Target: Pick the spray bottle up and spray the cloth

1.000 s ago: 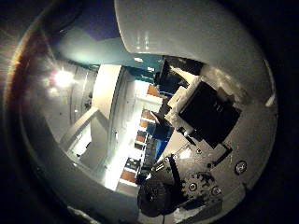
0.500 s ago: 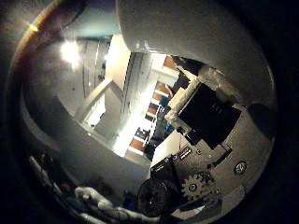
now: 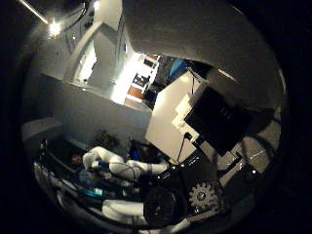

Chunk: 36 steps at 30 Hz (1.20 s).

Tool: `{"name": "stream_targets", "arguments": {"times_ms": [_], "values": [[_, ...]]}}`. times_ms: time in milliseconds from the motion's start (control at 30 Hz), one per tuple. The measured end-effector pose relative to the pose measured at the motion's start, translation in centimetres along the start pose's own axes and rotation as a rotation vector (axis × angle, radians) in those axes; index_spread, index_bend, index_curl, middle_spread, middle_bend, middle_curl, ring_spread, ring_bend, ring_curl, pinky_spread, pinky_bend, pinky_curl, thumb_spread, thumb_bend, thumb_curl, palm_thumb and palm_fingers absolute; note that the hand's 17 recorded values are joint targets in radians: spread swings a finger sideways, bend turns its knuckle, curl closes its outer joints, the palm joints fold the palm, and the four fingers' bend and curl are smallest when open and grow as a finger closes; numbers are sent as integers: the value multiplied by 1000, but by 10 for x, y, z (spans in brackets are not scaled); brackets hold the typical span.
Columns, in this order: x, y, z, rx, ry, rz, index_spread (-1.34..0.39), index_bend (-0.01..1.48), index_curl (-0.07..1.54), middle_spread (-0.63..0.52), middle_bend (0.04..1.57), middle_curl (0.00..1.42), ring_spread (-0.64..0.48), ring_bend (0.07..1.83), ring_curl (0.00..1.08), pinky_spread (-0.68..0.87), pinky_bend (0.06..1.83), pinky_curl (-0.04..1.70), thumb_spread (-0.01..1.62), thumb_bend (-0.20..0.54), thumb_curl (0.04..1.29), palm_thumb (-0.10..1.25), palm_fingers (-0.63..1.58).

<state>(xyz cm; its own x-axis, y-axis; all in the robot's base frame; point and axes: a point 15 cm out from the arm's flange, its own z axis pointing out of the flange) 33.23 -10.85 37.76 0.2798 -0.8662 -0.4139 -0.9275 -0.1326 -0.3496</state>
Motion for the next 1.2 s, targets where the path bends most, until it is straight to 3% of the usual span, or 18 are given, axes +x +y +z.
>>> {"name": "stream_targets", "arguments": {"times_ms": [400, 600, 800, 1200], "values": [[-22, 21, 10, -357, 334, -217, -217, 1086, 650, -102, 1286, 573, -169, 1423, 521, -230, 1209, 679, 917, -16, 771, 1027, 1255], [-30, 40, 40, -616, 532, -375, -221, 1093, 652, -103, 1297, 575, -162, 1428, 521, -236, 1199, 692, 913, -15, 783, 1024, 1251], [-30, 46, 54, -783, 733, -516, -221, 1094, 652, -103, 1301, 574, -163, 1430, 520, -239, 1192, 705, 907, -17, 792, 1011, 1249], [-27, 25, 69, -914, 930, -628, -223, 1098, 656, -103, 1302, 572, -162, 1434, 522, -242, 1181, 723, 882, -16, 802, 999, 1249]]}}
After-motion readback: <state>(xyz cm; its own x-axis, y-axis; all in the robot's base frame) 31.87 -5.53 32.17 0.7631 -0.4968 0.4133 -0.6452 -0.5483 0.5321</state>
